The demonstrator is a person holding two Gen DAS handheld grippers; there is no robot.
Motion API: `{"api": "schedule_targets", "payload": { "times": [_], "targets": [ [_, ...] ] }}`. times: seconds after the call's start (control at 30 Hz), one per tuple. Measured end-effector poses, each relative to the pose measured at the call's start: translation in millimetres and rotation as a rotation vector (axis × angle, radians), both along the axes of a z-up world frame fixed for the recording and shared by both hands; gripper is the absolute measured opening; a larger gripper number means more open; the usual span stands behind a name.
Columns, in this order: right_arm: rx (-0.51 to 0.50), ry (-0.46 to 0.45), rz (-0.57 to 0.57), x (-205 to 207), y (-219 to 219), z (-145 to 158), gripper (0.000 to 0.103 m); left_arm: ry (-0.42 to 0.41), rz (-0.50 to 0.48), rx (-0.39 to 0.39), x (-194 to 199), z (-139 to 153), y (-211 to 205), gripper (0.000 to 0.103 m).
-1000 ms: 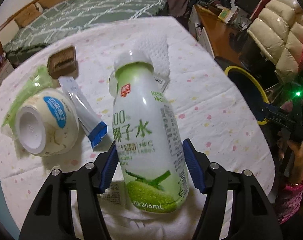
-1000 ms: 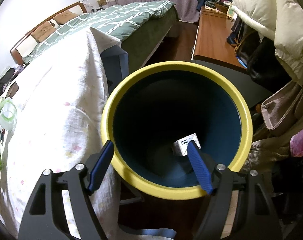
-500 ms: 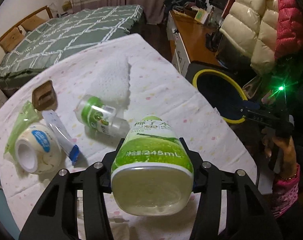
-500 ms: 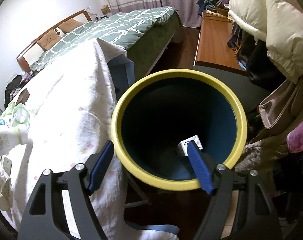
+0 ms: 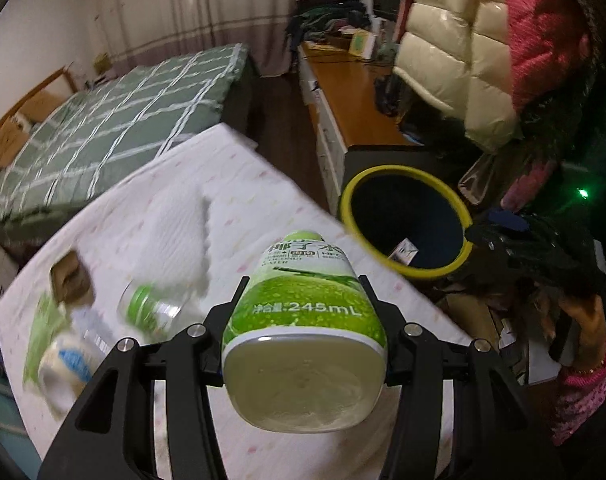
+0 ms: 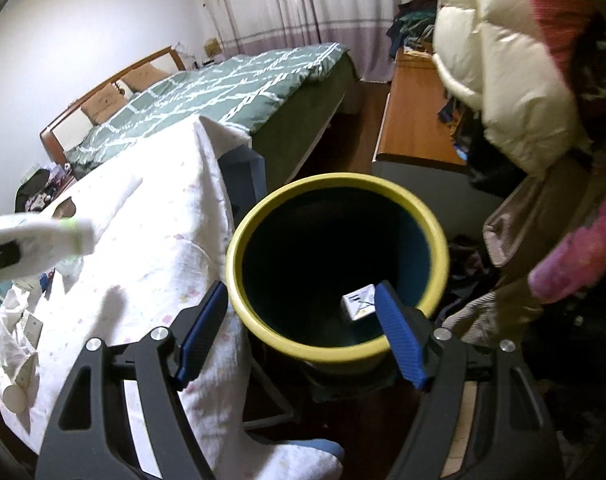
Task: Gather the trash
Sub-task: 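Carry the juice bottle over the yellow bin and open the left gripper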
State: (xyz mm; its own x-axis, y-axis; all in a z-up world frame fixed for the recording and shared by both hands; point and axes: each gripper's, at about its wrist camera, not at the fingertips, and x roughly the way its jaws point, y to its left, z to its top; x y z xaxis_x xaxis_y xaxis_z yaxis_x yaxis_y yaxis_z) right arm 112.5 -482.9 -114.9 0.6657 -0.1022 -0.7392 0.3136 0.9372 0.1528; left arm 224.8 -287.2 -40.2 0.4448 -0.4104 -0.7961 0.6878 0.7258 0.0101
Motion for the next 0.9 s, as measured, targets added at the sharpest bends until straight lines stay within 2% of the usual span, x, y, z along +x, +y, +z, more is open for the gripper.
{"api": "schedule_targets", "payload": {
  "times": [0.23,0.4,0.6,0.9],
  "targets": [
    [-0.022,-0.003,-0.042,-31,-14,7,0.072,-0.036,-0.113,0.015,-1,-4,-77,0.051],
    [-0.022,0.01,-0.067,-48,-22,3,0.072,-0.022,-0.175,0.029,4,-19,-132,0.051],
    [-0.033,0.026,-0.096,-58,-30,-1,0.072,0.056,-0.222,0.072,16,-60,-194,0.051],
    [-0.03,0.047,-0.11,-60,-36,-7,0.072,0.17,-0.223,0.142,33,-121,-243,0.053]
  ]
}}
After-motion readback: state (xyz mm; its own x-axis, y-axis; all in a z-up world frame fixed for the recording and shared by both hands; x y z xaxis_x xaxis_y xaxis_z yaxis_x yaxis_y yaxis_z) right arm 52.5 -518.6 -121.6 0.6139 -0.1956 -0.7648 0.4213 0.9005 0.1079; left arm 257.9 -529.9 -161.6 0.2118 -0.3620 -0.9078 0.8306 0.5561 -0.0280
